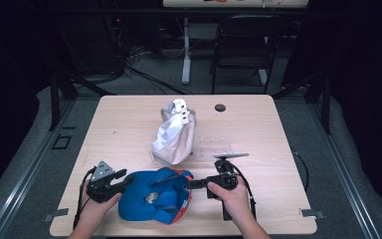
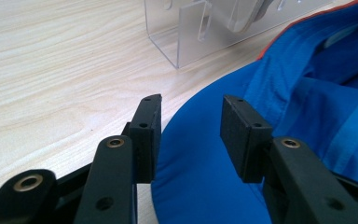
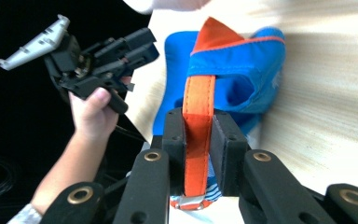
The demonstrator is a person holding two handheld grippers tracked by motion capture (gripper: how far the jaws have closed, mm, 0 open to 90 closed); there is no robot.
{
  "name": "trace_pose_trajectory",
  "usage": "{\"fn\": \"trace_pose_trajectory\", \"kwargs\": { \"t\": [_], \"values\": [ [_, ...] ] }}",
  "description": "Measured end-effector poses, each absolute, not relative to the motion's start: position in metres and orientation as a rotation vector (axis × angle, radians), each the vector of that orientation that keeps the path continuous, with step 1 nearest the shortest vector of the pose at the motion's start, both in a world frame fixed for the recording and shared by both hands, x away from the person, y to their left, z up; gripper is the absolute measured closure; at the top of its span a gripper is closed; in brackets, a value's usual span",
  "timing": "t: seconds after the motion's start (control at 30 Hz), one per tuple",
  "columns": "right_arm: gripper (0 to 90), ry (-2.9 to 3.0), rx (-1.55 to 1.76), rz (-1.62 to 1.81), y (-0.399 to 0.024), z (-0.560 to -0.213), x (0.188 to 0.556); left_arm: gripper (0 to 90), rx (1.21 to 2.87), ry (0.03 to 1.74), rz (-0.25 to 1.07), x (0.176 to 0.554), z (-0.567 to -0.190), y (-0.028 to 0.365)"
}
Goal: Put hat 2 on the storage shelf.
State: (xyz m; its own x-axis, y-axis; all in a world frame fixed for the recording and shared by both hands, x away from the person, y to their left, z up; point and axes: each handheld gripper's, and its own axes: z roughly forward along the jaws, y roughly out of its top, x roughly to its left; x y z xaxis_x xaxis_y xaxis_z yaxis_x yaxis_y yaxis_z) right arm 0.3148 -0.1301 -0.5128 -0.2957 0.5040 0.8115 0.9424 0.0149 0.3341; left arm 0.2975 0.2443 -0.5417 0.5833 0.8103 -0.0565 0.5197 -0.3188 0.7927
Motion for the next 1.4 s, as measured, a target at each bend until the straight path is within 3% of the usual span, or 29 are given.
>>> {"fn": "trace_pose_trajectory", "kwargs": {
  "t": [0.33, 0.9, 1.2, 1.4],
  "values": [
    [77.7, -1.876, -1.416, -1.106, -0.115, -0.473, 0.331, 59.0, 1.981, 1.074, 0.461, 0.299, -0.542, 0.247],
    [78.0, -1.497, -1.201, -1.262, -0.108, -0.431, 0.336, 59.0, 1.974, 1.087, 0.467, 0.299, -0.542, 0.251],
    [78.1, -1.479, -1.198, -1.357, -0.136, -0.399, 0.330, 59.0, 1.977, 1.086, 0.468, 0.299, -0.541, 0.252],
    [78.1, -1.536, -1.320, -1.443, -0.180, -0.365, 0.328, 59.0, 1.975, 1.087, 0.475, 0.298, -0.541, 0.251]
  ]
}}
